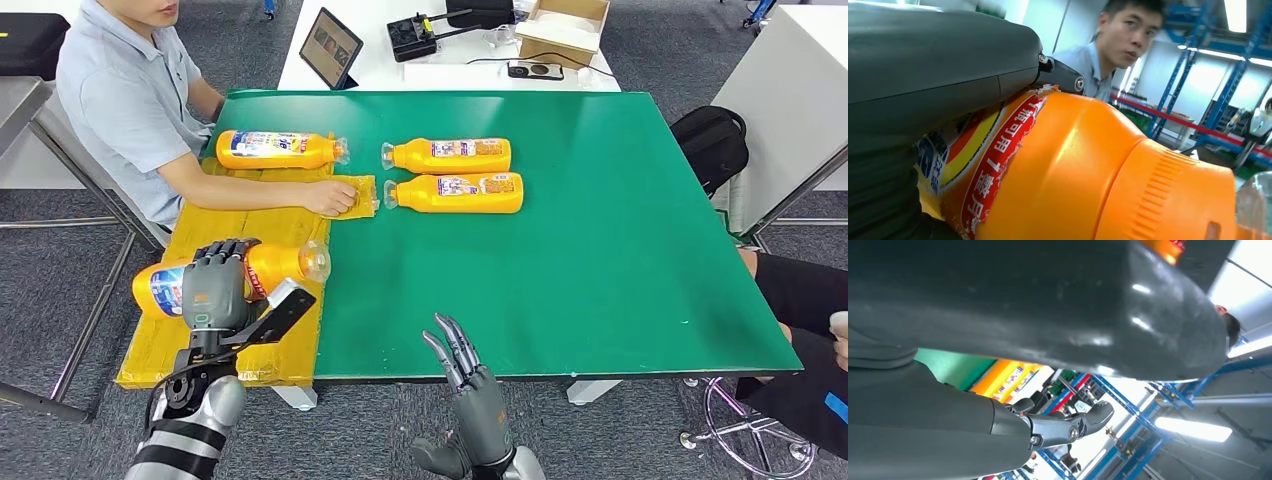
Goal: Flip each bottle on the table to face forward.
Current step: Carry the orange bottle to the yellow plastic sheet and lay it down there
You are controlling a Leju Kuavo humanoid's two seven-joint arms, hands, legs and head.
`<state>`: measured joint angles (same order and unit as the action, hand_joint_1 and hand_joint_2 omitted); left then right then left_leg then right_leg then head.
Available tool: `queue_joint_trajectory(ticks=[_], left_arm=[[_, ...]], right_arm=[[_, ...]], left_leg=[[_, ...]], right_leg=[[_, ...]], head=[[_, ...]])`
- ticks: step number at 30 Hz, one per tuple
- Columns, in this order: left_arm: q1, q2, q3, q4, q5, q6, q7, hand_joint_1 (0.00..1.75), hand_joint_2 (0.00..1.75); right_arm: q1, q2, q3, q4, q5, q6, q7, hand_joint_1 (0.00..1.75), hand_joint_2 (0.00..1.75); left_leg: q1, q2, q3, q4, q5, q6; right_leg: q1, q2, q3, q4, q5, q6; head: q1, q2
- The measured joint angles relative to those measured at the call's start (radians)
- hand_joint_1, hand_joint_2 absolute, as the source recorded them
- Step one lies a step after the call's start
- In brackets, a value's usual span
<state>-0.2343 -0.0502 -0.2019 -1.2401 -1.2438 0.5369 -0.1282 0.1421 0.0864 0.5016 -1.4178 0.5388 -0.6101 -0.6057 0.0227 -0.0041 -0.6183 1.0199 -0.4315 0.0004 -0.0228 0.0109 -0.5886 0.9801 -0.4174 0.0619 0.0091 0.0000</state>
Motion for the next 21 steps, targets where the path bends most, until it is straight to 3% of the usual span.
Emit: queue_joint_trajectory(ticks=[6,12,18,19,21], left_arm=[[-0.051,0.027,-0.003,0.097,-0.03,-0.02,0.016,1.75,1.75],[-0.141,0.029,-0.015,0.235,0.032,-0.228,-0.005,1.75,1.75],[-0.245,0.021,-0.044,0.401,0.086,-0.331,-0.029,1.65,1.75],[-0.258,0.02,-0.049,0.42,0.095,-0.34,-0.033,1.48,1.75],[-0.28,0.019,-0.058,0.453,0.117,-0.356,-0.043,0.73,1.75]], right_arm=[[0.01,-0.014,0.0,-0.004,-0.005,0.007,0.004,0.0,0.0],[0.009,-0.019,-0.008,0.0,-0.081,0.074,-0.011,0.0,0.0],[0.008,-0.018,-0.012,0.031,-0.117,0.124,-0.031,0.0,0.0],[0.008,-0.018,-0.012,0.035,-0.121,0.125,-0.034,0.0,0.0],[0.007,-0.018,-0.013,0.041,-0.129,0.126,-0.038,0.0,0.0]], left_leg=[[0.0,0.0,0.0,0.0,0.0,0.0],[0.0,0.0,-0.001,0.0,0.0,0.0],[0.0,0.0,0.0,0.0,0.001,-0.001],[0.0,-0.001,0.0,0.0,0.001,-0.001],[0.0,-0.001,0.0,0.0,0.001,-0.001]], right_leg=[[0.0,0.0,0.0,0.0,0.0,0.0],[0.0,0.0,0.0,0.0,0.0,0.0],[0.0,0.0,0.0,0.0,0.0,0.0],[0.0,0.0,0.001,0.0,0.0,0.0],[0.0,0.0,0.001,0.0,0.0,0.0]], head=[[0.0,0.0],[0.0,0.0],[0.0,0.0],[0.0,0.0],[0.0,0.0]])
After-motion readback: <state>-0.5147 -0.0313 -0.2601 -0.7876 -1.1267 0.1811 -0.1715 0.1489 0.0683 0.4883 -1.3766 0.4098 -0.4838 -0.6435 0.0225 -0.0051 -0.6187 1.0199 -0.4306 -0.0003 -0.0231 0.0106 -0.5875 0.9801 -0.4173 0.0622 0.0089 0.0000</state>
